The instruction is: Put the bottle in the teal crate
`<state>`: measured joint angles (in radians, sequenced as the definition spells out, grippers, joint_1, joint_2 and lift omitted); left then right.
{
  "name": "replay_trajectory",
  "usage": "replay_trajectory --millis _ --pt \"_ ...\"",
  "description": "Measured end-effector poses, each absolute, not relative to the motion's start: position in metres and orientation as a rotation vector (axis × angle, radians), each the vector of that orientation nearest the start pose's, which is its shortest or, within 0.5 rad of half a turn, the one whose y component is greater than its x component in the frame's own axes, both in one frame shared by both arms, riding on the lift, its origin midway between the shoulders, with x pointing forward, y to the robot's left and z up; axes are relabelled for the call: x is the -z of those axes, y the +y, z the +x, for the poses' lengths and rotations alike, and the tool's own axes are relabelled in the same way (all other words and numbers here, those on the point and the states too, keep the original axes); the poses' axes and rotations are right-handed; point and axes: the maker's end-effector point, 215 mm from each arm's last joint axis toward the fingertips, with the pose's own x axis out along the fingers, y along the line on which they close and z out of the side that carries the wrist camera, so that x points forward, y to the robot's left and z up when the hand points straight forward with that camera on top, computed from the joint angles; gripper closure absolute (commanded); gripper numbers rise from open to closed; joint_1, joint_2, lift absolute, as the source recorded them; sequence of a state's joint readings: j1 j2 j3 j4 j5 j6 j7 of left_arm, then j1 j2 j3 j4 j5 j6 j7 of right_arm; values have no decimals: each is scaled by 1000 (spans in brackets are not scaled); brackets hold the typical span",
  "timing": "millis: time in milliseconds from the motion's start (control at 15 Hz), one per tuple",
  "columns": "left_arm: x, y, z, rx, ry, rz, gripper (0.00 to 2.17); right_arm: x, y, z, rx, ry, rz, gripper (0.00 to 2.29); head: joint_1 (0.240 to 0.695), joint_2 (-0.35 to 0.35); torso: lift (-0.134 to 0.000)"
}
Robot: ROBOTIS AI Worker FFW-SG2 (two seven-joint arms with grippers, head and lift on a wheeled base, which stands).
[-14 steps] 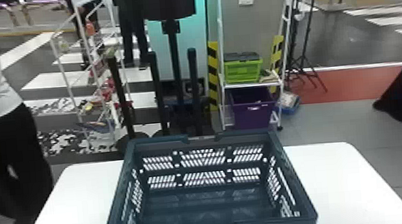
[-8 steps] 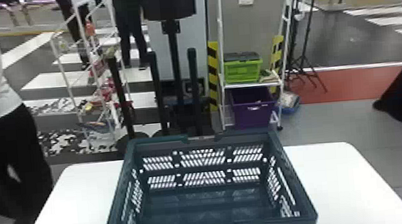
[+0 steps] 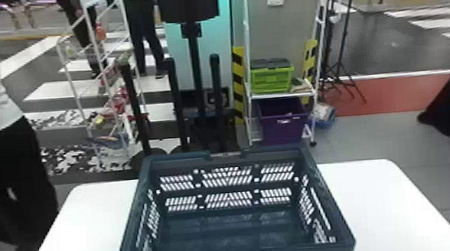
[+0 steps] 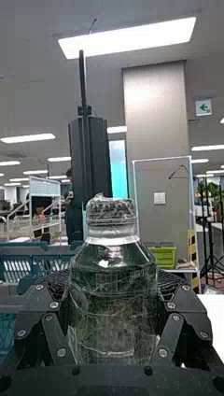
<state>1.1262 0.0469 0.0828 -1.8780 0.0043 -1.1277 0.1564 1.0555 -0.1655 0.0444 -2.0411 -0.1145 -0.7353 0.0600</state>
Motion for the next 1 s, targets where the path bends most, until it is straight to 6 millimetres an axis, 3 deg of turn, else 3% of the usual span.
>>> replay_trajectory --millis 267,867,1000 --pt "283 287 176 -134 -317 67 191 287 -203 270 -172 -144 45 1848 499 0 0" --pt "285 288 172 -133 -318 68 191 269 -166 375 -213 97 -22 1848 499 0 0" --pt "285 289 172 -134 -316 68 191 273 -157 394 -220 188 -43 1848 499 0 0"
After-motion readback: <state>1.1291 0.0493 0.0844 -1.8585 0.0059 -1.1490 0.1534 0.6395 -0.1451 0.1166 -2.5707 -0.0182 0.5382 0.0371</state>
